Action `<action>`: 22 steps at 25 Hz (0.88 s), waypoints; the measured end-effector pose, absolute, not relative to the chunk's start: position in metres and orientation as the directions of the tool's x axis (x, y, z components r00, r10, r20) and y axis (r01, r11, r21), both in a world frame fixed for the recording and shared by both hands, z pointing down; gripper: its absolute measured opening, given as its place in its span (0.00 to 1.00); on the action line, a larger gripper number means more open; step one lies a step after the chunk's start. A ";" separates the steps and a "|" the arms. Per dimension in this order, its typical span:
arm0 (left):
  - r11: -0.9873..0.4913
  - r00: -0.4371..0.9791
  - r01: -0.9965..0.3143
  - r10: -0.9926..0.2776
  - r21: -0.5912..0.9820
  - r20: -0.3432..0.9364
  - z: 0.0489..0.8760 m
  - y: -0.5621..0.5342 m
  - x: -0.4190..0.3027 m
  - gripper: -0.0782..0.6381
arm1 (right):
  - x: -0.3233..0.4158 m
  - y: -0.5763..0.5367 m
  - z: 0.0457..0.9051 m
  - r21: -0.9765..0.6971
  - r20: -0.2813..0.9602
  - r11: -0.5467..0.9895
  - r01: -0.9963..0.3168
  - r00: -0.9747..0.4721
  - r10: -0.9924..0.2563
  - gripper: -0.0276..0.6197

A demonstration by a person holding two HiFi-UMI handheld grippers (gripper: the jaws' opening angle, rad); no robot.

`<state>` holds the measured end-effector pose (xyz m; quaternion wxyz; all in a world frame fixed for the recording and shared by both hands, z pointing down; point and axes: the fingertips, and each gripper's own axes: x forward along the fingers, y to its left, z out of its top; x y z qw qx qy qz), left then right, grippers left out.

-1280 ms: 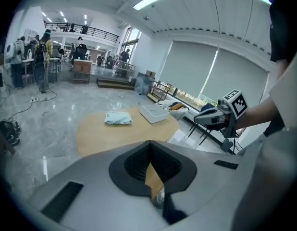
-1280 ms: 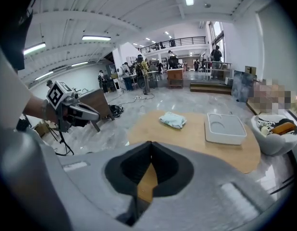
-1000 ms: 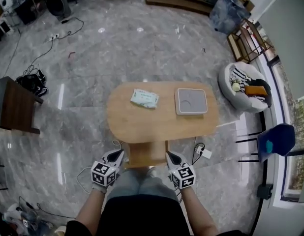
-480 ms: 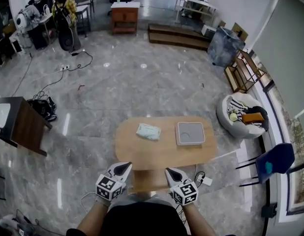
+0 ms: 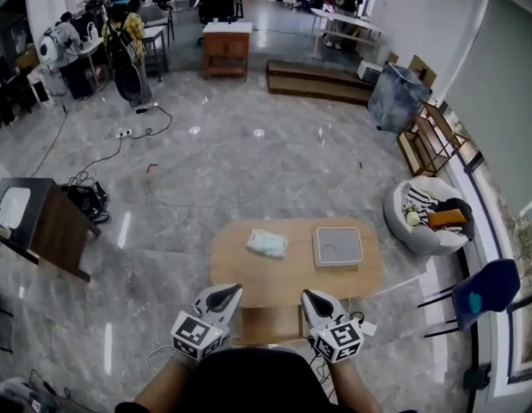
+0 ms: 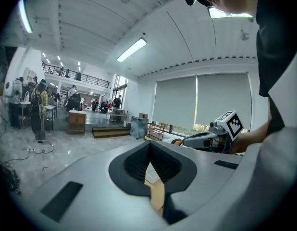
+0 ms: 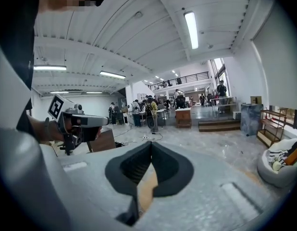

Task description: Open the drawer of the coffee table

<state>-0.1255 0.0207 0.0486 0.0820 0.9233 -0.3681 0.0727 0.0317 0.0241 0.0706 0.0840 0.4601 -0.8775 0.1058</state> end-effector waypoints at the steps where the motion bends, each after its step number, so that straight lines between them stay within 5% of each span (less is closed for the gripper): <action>1: -0.716 0.717 -0.693 -0.672 0.083 0.186 0.045 0.021 -0.127 0.13 | 0.030 0.024 0.064 -0.104 0.234 0.555 -0.825 -0.563 -0.793 0.04; 10: -0.718 0.705 -0.693 -0.693 -0.062 0.148 0.019 0.026 -0.132 0.12 | 0.022 0.027 0.030 -0.072 0.175 0.574 -0.816 -0.577 -0.798 0.04; 22: -0.717 0.718 -0.696 -0.694 0.028 0.049 0.009 0.026 -0.138 0.12 | 0.005 0.032 0.025 -0.027 0.148 0.627 -0.778 -0.624 -0.767 0.04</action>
